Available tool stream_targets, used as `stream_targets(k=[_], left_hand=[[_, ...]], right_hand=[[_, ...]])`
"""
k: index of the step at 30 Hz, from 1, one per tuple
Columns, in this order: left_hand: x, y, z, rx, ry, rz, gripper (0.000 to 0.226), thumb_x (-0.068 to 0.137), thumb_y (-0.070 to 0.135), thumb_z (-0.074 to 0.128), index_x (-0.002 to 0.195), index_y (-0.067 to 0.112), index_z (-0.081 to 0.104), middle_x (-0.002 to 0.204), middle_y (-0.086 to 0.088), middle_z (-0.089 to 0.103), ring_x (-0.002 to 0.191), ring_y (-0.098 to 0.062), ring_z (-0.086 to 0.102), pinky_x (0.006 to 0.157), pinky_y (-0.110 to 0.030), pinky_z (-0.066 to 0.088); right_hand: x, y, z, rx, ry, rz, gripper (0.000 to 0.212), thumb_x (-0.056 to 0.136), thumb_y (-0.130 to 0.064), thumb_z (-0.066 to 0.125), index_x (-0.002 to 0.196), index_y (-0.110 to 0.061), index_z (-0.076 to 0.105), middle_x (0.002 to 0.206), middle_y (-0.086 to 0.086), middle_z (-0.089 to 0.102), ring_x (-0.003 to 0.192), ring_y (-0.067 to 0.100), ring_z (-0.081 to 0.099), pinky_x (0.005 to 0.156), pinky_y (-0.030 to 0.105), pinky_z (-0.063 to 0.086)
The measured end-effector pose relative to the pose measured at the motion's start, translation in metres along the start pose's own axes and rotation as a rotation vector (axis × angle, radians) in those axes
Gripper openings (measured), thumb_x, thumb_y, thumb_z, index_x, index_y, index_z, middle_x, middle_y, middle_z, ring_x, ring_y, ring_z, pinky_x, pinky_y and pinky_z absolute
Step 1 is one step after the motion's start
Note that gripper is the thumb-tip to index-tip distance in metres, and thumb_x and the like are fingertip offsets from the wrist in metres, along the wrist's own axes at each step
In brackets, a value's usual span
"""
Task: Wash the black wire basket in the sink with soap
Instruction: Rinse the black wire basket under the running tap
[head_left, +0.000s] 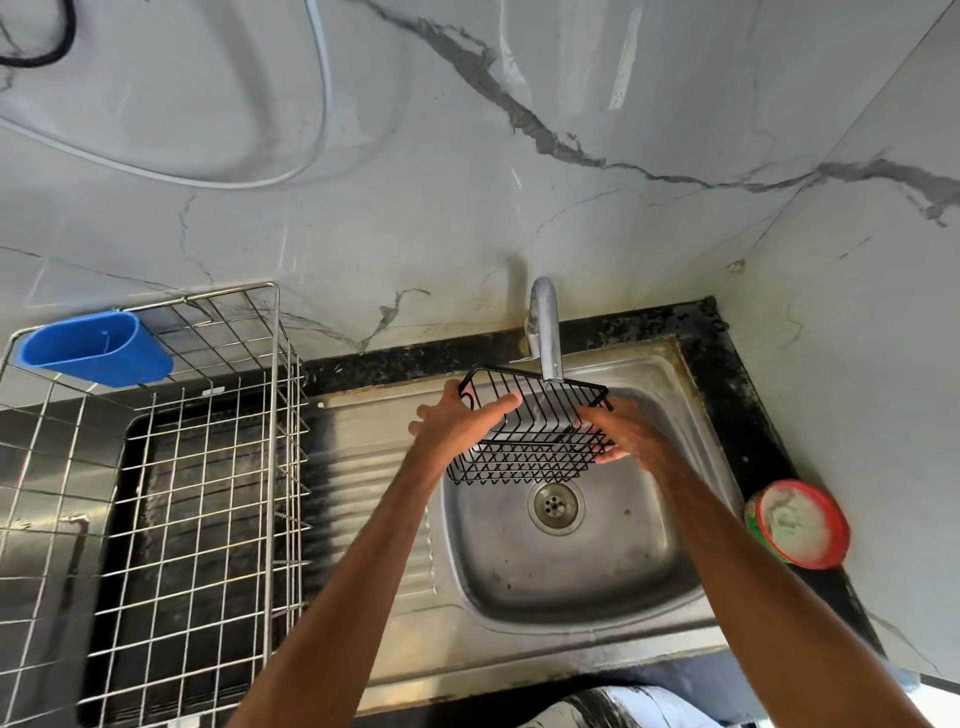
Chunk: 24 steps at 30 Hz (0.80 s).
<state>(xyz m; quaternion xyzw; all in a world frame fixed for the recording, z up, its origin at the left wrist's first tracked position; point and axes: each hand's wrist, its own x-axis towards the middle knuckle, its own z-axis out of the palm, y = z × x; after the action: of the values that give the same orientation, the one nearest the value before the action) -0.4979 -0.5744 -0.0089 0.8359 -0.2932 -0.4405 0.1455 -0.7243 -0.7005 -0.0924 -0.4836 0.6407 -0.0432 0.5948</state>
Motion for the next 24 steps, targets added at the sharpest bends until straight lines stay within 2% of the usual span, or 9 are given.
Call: stream_targets(k=[3,8,10,12,15,17,19,22,24], left_hand=[[0.003,0.002,0.008,0.005,0.049,0.002,0.102,0.075,0.082,0.069,0.151,0.020,0.039,0.155,-0.030,0.031,0.147,-0.047,0.024,0.112,-0.053,0.036],[0.008,0.006,0.012,-0.070,-0.020,0.075,0.075,0.086,0.058,0.072,0.147,0.023,0.047,0.129,-0.009,0.057,0.141,-0.033,0.032,0.094,-0.031,0.035],[0.007,0.007,0.013,-0.103,0.021,0.088,0.062,0.083,0.049,0.073,0.137,0.025,0.054,0.117,-0.004,0.066,0.133,-0.029,0.044,0.079,-0.023,0.038],[0.007,0.009,0.013,-0.196,0.085,0.096,0.049,0.079,0.044,0.078,0.119,0.022,0.062,0.107,0.002,0.070,0.107,-0.023,0.070,0.078,-0.026,0.053],[0.004,0.018,0.010,-0.281,0.142,0.143,0.028,0.085,0.022,0.080,0.107,0.011,0.066,0.100,-0.002,0.073,0.057,-0.012,0.074,0.056,-0.028,0.061],[0.003,0.024,0.006,-0.261,0.142,0.176,0.015,0.091,0.012,0.072,0.102,0.002,0.069,0.089,-0.007,0.074,0.046,-0.009,0.068,0.043,-0.024,0.054],[0.004,0.027,0.004,-0.226,0.108,0.185,0.017,0.097,0.011,0.066,0.095,-0.005,0.070,0.075,-0.009,0.070,0.044,-0.010,0.067,0.043,-0.025,0.055],[0.001,0.031,0.006,-0.217,0.062,0.171,0.023,0.101,0.014,0.061,0.086,-0.002,0.065,0.065,-0.006,0.064,0.054,-0.019,0.072,0.052,-0.035,0.062],[0.001,0.033,0.009,-0.216,0.069,0.160,0.026,0.103,0.014,0.058,0.079,0.004,0.056,0.062,-0.005,0.061,0.058,-0.024,0.073,0.046,-0.033,0.059]], right_hand=[[0.001,0.010,-0.003,0.005,-0.006,0.001,0.075,0.070,-0.048,0.088,0.128,-0.009,0.062,0.123,0.016,0.063,0.104,0.032,0.066,0.062,0.042,0.063],[-0.007,0.017,-0.010,-0.011,-0.024,-0.014,0.046,0.080,-0.041,0.083,0.109,-0.008,0.069,0.118,0.013,0.063,0.098,0.026,0.065,0.072,0.049,0.064],[-0.011,0.013,-0.013,-0.012,-0.013,-0.042,0.039,0.081,-0.036,0.083,0.107,-0.010,0.067,0.116,0.013,0.064,0.100,0.026,0.065,0.074,0.051,0.063],[-0.013,0.007,-0.016,-0.018,-0.015,-0.065,0.038,0.078,-0.036,0.085,0.102,-0.013,0.068,0.115,0.014,0.064,0.100,0.029,0.067,0.074,0.051,0.063],[-0.014,-0.006,-0.022,-0.002,-0.051,-0.062,0.069,0.052,-0.046,0.097,0.105,-0.010,0.072,0.111,0.014,0.067,0.098,0.032,0.069,0.072,0.050,0.063],[-0.008,-0.009,-0.025,0.018,-0.101,-0.035,0.087,0.040,-0.053,0.096,0.113,-0.011,0.071,0.115,0.013,0.066,0.102,0.032,0.066,0.078,0.051,0.062],[0.003,-0.006,-0.024,0.045,-0.103,-0.036,0.101,0.038,-0.064,0.095,0.121,-0.013,0.067,0.126,0.012,0.063,0.110,0.034,0.063,0.082,0.049,0.061],[-0.024,-0.030,-0.016,-0.108,-0.013,-0.095,0.090,0.063,-0.079,0.076,0.133,-0.025,0.059,0.144,0.007,0.055,0.122,0.030,0.057,0.098,0.042,0.051],[-0.057,-0.050,0.000,-0.276,0.089,-0.270,0.058,0.097,-0.061,0.053,0.143,-0.025,0.049,0.149,0.003,0.049,0.126,0.027,0.054,0.099,0.035,0.045]])
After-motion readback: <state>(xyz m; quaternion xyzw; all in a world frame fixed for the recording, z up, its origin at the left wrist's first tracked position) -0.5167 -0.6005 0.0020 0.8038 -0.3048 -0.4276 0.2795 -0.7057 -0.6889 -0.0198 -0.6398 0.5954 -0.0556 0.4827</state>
